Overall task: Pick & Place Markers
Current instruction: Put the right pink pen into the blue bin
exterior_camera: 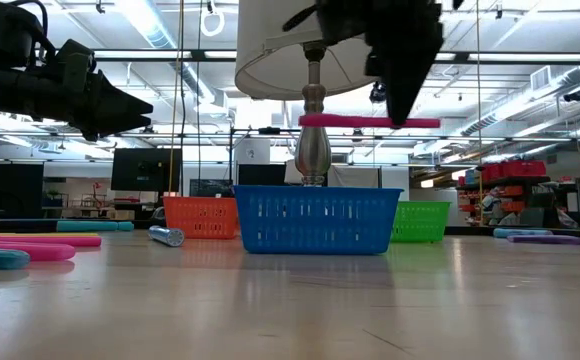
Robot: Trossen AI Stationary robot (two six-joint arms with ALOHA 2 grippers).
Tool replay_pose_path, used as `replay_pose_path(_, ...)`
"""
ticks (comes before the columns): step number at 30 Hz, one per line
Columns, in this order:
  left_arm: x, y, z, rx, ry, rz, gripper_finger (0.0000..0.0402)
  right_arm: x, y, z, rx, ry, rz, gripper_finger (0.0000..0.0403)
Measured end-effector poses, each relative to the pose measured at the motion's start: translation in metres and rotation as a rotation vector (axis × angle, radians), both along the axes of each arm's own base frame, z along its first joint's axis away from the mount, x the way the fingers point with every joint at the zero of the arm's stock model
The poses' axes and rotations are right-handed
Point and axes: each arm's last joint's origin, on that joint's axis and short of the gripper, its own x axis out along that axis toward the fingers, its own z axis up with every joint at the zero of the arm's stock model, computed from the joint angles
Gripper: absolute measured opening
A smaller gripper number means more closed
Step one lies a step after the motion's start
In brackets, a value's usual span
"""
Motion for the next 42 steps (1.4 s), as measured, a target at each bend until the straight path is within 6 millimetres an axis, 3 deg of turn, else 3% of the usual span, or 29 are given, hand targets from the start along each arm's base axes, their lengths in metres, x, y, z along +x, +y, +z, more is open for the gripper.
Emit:
replay_pose_path(16, 0.000, 0.000, 0.000, 0.000, 0.000, 0.000, 0.0252, 0.050, -0.017, -0.019, -0.039, 0.032, 0.082, 0.0015)
replay_pose_path(28, 0.000, 0.000, 0.000, 0.000, 0.000, 0.000, 0.0252, 0.052, -0.020, -0.042, -0.087, 0.066, 0.081, 0.0015)
replay_pose_path(42, 0.000, 0.000, 0.000, 0.000, 0.000, 0.000, 0.0252, 0.057, -0.020, -0.049, -0.119, 0.029, 0.105, 0.0021)
